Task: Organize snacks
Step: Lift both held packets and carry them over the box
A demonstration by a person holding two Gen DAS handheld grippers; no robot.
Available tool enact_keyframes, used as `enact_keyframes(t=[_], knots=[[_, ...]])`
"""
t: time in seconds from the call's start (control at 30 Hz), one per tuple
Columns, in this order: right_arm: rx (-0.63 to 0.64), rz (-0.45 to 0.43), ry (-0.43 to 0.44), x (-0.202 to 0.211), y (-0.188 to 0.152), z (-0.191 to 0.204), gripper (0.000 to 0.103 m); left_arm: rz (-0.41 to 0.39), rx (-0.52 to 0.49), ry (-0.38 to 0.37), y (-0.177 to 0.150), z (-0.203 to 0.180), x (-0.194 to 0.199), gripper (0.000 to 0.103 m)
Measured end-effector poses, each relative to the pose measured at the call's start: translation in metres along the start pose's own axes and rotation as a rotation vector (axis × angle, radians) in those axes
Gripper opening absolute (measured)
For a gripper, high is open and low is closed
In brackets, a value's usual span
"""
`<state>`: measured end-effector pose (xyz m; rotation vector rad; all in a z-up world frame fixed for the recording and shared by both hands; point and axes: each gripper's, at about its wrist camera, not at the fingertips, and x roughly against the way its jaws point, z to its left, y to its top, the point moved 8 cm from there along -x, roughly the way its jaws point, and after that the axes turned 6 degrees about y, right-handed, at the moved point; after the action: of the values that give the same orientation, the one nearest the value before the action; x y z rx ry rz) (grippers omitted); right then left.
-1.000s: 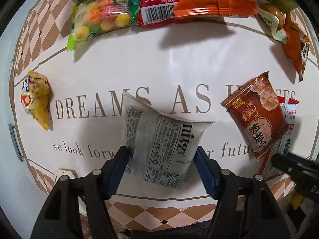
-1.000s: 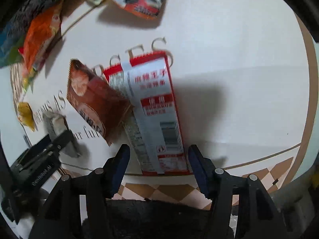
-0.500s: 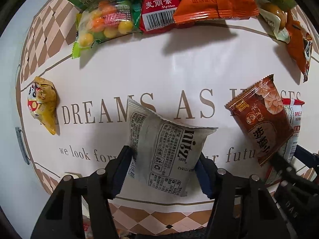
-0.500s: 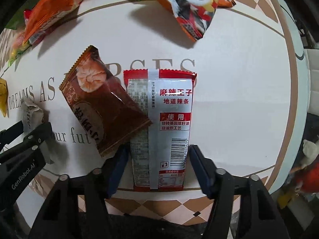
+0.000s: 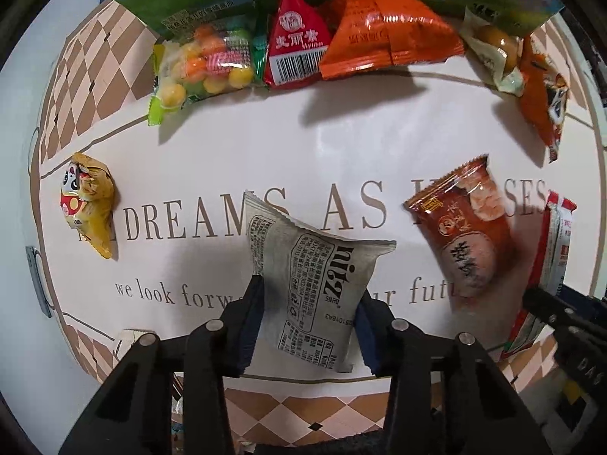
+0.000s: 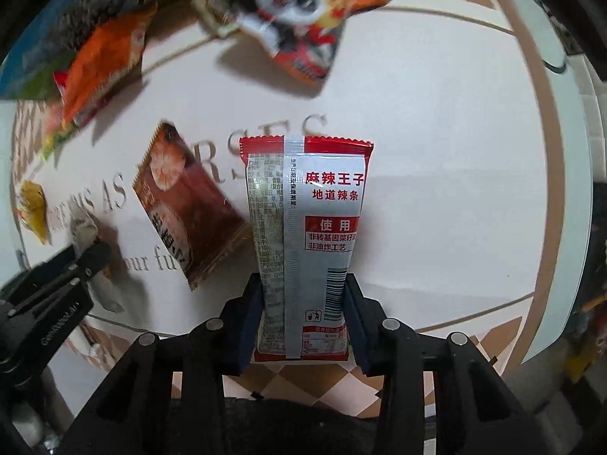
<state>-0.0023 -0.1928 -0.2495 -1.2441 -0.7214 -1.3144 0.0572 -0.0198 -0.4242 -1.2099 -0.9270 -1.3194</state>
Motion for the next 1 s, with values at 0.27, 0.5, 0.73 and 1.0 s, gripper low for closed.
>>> enact_keyframes(t=[0.27,0.5,0.73,1.0], knots=[[-0.003,-0.088,0.090,0.049,0.029,-0.010,0.043,-0.058,0.023,-0.099,0.007,0.009,0.067,0.039],[0.089,-0.203,0.198,0.118,0.066,0.026,0.043,-0.187,0.055,-0.235,0.049,0.023,0.163,0.039],[0.169,-0.348,0.249,0.182,0.138,0.084,0.043,-0.300,0.074,-0.239,0.125,0.047,0.218,0.039],[0.226,-0.362,0.180,0.178,0.220,0.136,0.043,-0.239,0.108,-0.174,0.214,0.086,0.187,0.040]])
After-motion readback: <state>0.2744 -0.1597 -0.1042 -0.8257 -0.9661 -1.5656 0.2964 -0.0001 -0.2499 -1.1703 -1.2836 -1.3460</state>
